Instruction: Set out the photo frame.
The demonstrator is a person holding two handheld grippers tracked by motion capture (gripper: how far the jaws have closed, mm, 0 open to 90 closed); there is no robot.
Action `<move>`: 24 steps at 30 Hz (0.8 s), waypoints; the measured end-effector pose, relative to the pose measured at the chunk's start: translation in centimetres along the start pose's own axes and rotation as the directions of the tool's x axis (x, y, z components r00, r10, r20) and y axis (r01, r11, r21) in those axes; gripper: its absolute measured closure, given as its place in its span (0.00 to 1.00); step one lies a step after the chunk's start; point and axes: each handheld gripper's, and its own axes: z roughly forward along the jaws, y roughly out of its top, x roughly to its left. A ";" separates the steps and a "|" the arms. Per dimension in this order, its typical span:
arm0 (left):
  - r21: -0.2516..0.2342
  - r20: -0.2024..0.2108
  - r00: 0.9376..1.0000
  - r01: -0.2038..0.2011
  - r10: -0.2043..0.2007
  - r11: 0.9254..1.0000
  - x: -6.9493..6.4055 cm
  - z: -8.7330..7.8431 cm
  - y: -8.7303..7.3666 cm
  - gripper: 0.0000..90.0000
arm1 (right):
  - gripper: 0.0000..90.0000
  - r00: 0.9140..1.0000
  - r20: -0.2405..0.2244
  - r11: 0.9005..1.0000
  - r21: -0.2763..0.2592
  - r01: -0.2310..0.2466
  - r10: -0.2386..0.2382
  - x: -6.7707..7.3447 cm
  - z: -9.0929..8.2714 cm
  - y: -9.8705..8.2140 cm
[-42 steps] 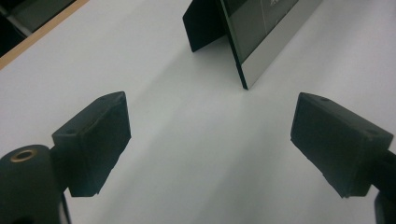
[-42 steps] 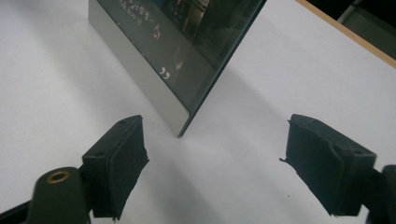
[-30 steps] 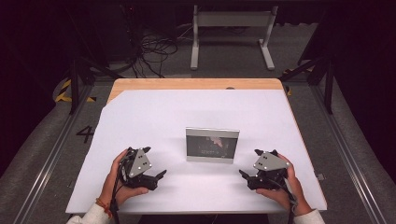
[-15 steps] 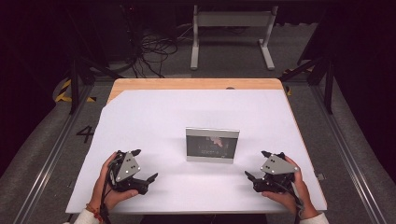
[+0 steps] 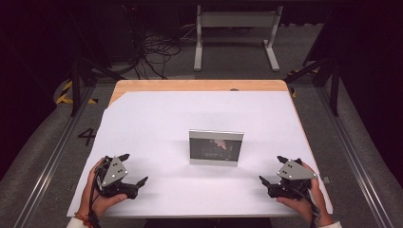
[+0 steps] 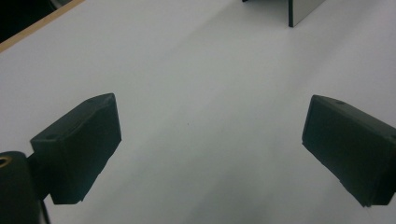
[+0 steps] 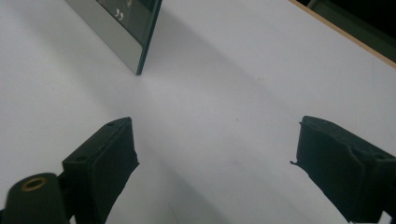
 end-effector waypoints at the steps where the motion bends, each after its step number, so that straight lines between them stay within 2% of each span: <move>1: 0.001 0.002 1.000 0.012 -0.012 1.000 0.1 -0.1 -0.3 0.07 | 0.13 1.000 0.004 1.000 -0.004 -0.011 0.011 -0.1 -0.1 -0.2; 3: -0.001 0.001 1.000 0.017 -0.017 1.000 0.3 -0.3 -0.5 0.07 | 0.13 1.000 0.007 1.000 -0.007 -0.020 0.020 -0.2 -0.3 -0.5; 9: -0.039 0.008 0.995 0.099 -0.099 0.994 1.4 -1.4 -2.0 0.06 | 0.12 0.999 0.009 0.999 -0.012 -0.035 0.035 -0.4 -0.5 -1.6; 10: -0.039 0.008 0.995 0.099 -0.099 0.994 1.4 -1.4 -2.0 0.06 | 0.12 0.999 0.009 0.999 -0.012 -0.035 0.035 -0.4 -0.5 -1.6; 12: -0.062 0.024 0.991 0.134 -0.132 0.989 1.9 -1.7 -2.5 0.06 | 0.12 0.998 0.016 0.998 -0.030 -0.054 0.055 -0.6 -0.9 -2.2; 13: -0.073 0.017 0.988 0.153 -0.152 0.986 2.1 -1.9 -2.7 0.06 | 0.12 0.997 0.011 0.996 -0.038 -0.075 0.075 -0.8 -1.1 -2.5; 15: -0.096 0.031 0.980 0.198 -0.196 0.975 2.4 -2.3 -3.1 0.06 | 0.12 0.995 0.022 0.994 -0.054 -0.098 0.099 -1.2 -1.5 -3.3; 16: -0.097 0.031 0.978 0.210 -0.208 0.973 2.4 -2.4 -3.3 0.07 | 0.12 0.992 0.021 0.991 -0.062 -0.120 0.122 -1.5 -1.8 -3.7; 17: -0.097 0.031 0.978 0.210 -0.208 0.973 2.4 -2.4 -3.3 0.07 | 0.12 0.992 0.021 0.991 -0.062 -0.120 0.122 -1.5 -1.8 -3.7; 19: -0.095 0.020 0.978 0.209 -0.208 0.973 2.3 -2.8 -3.7 0.07 | 0.13 0.987 0.035 0.984 -0.088 -0.156 0.159 -1.8 -2.2 -4.5; 21: -0.092 0.014 0.978 0.206 -0.206 0.974 2.2 -2.9 -3.9 0.07 | 0.12 0.985 0.036 0.983 -0.079 -0.163 0.166 -2.0 -2.4 -4.9; 22: -0.100 0.017 0.976 0.219 -0.219 0.971 2.2 -2.9 -4.0 0.06 | 0.12 0.983 0.028 0.981 -0.077 -0.178 0.181 -2.2 -2.5 -5.2; 24: -0.102 0.012 0.977 0.211 -0.211 0.972 2.2 -3.0 -4.1 0.06 | 0.12 0.977 0.030 0.975 -0.082 -0.207 0.210 -2.4 -2.7 -5.5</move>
